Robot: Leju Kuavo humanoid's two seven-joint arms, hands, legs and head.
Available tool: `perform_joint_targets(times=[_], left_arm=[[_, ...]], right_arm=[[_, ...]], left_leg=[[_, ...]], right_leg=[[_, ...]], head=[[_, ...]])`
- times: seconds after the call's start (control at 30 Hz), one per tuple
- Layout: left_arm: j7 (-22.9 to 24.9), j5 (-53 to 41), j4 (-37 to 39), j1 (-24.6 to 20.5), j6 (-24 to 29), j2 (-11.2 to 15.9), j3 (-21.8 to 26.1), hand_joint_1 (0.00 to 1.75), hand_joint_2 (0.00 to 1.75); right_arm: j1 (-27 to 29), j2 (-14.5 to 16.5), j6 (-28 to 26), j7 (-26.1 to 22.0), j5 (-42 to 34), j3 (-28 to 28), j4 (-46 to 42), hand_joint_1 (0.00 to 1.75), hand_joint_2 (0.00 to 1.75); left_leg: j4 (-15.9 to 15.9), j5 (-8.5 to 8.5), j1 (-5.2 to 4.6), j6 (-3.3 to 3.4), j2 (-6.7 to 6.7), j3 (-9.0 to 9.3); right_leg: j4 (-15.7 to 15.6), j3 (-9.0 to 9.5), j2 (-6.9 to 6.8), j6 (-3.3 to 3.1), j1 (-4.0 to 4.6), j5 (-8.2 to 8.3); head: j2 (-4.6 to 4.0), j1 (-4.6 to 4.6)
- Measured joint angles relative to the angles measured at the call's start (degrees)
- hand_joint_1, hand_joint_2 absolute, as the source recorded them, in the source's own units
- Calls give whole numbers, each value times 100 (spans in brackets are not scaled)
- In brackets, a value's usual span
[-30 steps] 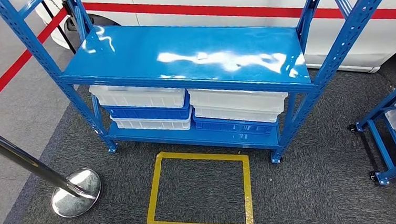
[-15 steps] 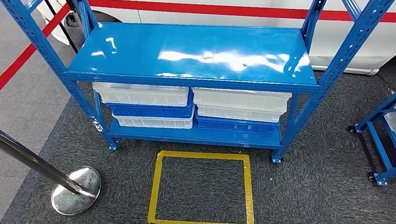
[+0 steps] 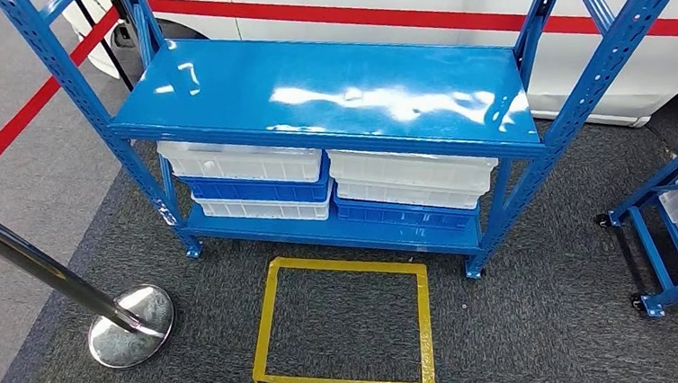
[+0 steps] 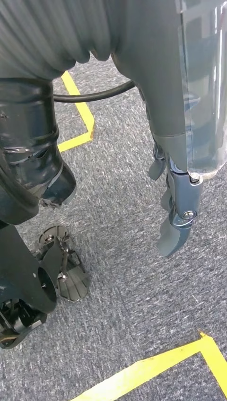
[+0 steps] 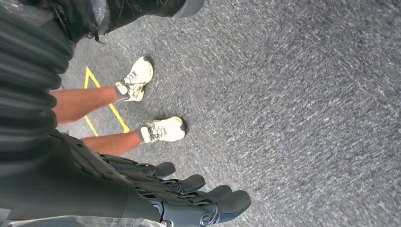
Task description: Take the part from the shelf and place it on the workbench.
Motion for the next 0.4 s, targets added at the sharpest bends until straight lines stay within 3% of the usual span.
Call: perform_joint_targets(times=[0.23,0.4], left_arm=[[279,39,-1,1,62,1,7,0,175],[476,456,-12,109,77,27,-112,0,175]], right_arm=[[9,-1,65,76,-118,-36,-3,0,175],[94,-12,337,157,-594,-41,-41,0,175]], left_leg=[[-1,0,5,0,0,0],[-1,0,5,0,0,0]], right_leg=[[2,0,0,0,0,-2],[1,1,0,4,-1,-6]], head=[[0,0],[0,0]])
